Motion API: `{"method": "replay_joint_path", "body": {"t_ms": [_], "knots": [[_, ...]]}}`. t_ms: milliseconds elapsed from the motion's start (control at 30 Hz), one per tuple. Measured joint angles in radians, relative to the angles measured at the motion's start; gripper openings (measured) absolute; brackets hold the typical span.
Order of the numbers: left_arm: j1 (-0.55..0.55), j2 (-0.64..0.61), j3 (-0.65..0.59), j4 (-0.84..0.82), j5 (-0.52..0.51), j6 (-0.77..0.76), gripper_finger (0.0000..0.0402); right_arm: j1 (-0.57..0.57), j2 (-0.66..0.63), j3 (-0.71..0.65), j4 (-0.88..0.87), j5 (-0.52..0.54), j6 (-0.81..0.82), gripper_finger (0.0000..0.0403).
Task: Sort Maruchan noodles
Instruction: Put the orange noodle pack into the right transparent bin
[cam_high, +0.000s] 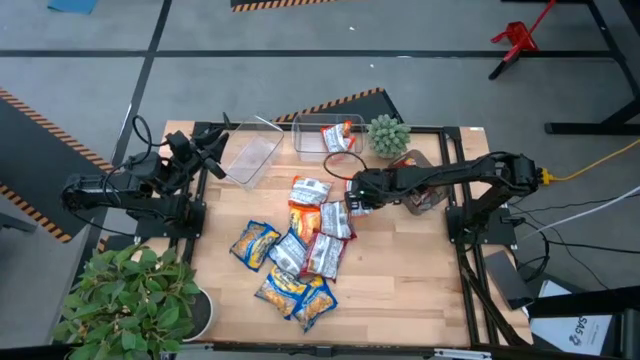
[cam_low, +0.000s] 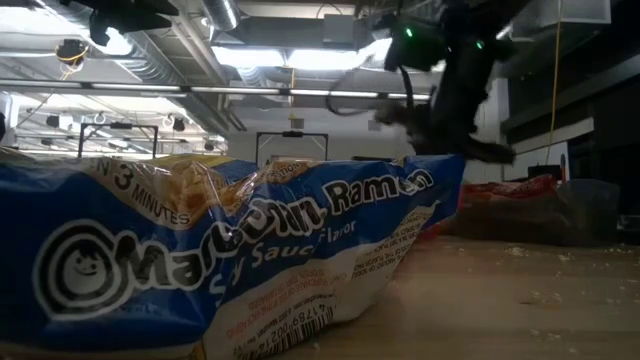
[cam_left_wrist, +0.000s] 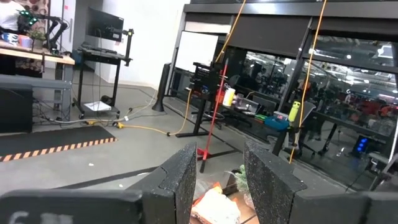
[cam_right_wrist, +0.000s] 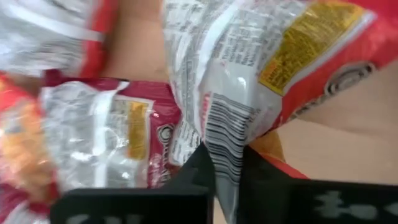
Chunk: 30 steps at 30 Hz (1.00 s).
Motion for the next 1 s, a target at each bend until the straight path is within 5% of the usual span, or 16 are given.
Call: {"method": "replay_joint_path", "body": {"t_ms": [233, 533, 1000], "knots": [[0.0, 0.0, 0.0, 0.0, 0.0, 0.0, 0.0127, -0.021, 0.0, 0.232, -0.165, 0.037, -0.121, 0.0004], [0.0, 0.0, 0.0, 0.0, 0.0, 0.0, 0.0127, -0.174, -0.002, 0.406, -0.043, 0.138, -0.292, 0.0002], [0.0, 0.0, 0.0, 0.0, 0.0, 0.0, 0.0127, -0.415, 0.241, 0.406, 0.428, -0.174, -0.342, 0.0002]]}}
